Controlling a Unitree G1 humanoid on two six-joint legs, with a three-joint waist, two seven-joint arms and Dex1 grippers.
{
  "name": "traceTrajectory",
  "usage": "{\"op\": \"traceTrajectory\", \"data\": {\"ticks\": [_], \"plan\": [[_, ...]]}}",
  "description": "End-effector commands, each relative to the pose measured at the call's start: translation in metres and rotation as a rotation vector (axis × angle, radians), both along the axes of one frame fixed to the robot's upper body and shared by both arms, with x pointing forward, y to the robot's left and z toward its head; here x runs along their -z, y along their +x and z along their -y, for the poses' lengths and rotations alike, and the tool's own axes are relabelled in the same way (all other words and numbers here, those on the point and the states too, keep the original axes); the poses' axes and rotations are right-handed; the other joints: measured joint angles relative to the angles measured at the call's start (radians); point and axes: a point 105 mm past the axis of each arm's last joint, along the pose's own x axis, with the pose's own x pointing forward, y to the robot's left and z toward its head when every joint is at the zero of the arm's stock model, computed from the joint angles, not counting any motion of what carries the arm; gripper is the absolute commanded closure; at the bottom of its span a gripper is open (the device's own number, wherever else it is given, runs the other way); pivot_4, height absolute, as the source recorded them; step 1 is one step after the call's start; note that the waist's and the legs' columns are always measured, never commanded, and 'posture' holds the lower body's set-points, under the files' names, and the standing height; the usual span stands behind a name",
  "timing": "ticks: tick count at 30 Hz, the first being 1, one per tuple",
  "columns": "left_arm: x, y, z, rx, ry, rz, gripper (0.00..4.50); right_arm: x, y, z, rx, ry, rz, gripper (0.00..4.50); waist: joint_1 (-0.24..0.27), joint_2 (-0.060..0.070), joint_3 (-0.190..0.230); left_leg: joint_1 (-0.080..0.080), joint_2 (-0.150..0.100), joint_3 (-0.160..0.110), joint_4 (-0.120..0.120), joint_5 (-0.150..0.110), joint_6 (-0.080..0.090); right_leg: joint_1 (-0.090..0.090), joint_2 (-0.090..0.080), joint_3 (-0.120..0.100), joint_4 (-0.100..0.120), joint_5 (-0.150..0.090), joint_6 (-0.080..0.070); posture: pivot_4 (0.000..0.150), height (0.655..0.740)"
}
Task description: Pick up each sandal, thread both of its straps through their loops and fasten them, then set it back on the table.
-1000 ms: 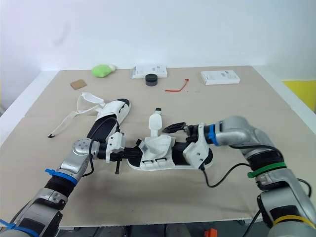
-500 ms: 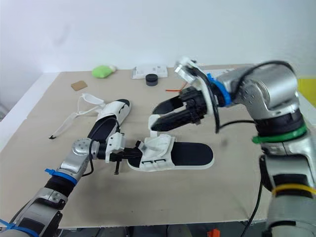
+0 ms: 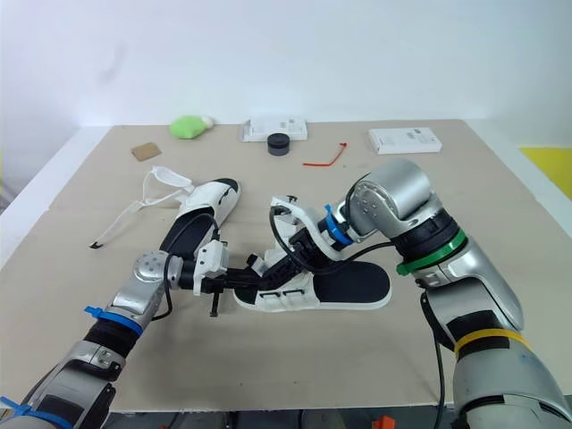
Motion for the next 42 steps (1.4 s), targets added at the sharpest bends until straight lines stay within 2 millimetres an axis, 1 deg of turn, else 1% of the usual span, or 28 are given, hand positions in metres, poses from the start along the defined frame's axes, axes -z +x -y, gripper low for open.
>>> {"op": "traceTrajectory", "data": {"ticks": [1,3,6,9,11,14,17,20,25,28,33,42], "plan": [[0.081,-0.035,-0.011,0.001,0.216,-0.273,4.50,-0.013,0.013,-0.006,0.016,0.013,0.051,0.04,0.001,0.000,0.000,0.000,0.000,-0.001,0.000,0.000,0.000,0.000,0.000,0.000,0.000,0.000,0.000,0.150,0.7400],[0.081,-0.035,-0.011,0.001,0.215,-0.273,4.50,-0.018,0.014,-0.010,0.006,0.027,0.048,0.04,0.001,0.000,0.000,0.000,-0.001,-0.001,0.001,0.000,0.000,0.001,0.000,-0.001,0.000,0.000,0.000,0.150,0.7400],[0.081,-0.034,-0.011,-0.006,0.214,-0.272,4.50,-0.020,0.009,-0.015,-0.036,0.033,0.035,0.04,0.001,0.000,0.000,-0.001,-0.002,-0.002,0.001,0.000,0.000,0.001,-0.001,-0.001,0.000,0.000,0.001,0.150,0.7400],[0.081,-0.033,-0.011,-0.016,0.210,-0.271,4.50,-0.014,0.004,-0.015,-0.073,0.014,0.023,0.04,0.001,0.000,0.000,-0.001,-0.002,-0.003,0.001,0.000,0.000,0.001,-0.001,-0.001,0.000,0.000,0.001,0.150,0.7400],[0.081,-0.032,-0.012,-0.022,0.208,-0.271,4.50,-0.008,0.003,-0.015,-0.081,-0.002,0.015,0.04,0.001,0.000,0.000,-0.001,-0.002,-0.003,0.001,0.000,0.000,0.001,-0.001,-0.001,0.000,0.000,0.001,0.150,0.7400],[0.081,-0.032,-0.012,-0.026,0.207,-0.271,4.50,-0.005,0.002,-0.014,-0.089,-0.012,0.013,0.04,0.001,0.000,0.000,-0.002,-0.002,-0.003,0.001,0.000,0.000,0.001,-0.001,-0.002,0.000,0.000,0.002,0.150,0.7400],[0.082,-0.033,-0.011,-0.029,0.205,-0.273,4.50,0.000,0.012,-0.016,-0.082,-0.027,0.039,0.04,0.001,-0.001,0.000,-0.002,-0.002,-0.003,0.001,0.000,0.000,0.001,-0.001,-0.002,0.000,0.000,0.002,0.150,0.7400],[0.082,-0.035,-0.010,-0.028,0.201,-0.275,4.50,-0.003,0.025,-0.015,-0.055,-0.019,0.059,0.04,0.001,0.000,0.000,-0.002,-0.002,-0.003,0.002,0.000,0.000,0.001,-0.001,-0.002,0.000,0.000,0.002,0.150,0.7400],[0.083,-0.036,-0.010,-0.033,0.197,-0.279,4.50,-0.008,0.034,-0.011,-0.052,-0.011,0.070,0.04,0.001,-0.001,0.000,-0.002,-0.003,-0.003,0.002,0.000,0.000,0.001,-0.002,-0.002,0.000,0.000,0.002,0.150,0.7400],[0.083,-0.037,-0.010,-0.036,0.197,-0.279,4.50,-0.005,0.033,-0.010,-0.063,-0.015,0.057,0.04,0.001,0.000,0.000,-0.002,-0.003,-0.003,0.002,0.000,0.000,0.001,-0.002,-0.002,0.000,0.000,0.002,0.150,0.7400],[0.083,-0.036,-0.010,-0.041,0.196,-0.278,4.50,0.008,0.024,-0.015,-0.102,-0.024,0.022,0.04,0.001,-0.001,0.000,-0.002,-0.003,-0.004,0.002,0.000,0.000,0.001,-0.002,-0.002,0.000,-0.001,0.002,0.150,0.7400],[0.084,-0.036,-0.011,-0.047,0.198,-0.278,4.50,0.015,0.018,-0.019,-0.128,-0.019,-0.009,0.04,0.001,-0.001,0.000,-0.002,-0.003,-0.004,0.002,0.000,0.000,0.001,-0.002,-0.002,0.000,-0.001,0.003,0.150,0.7400]]}}
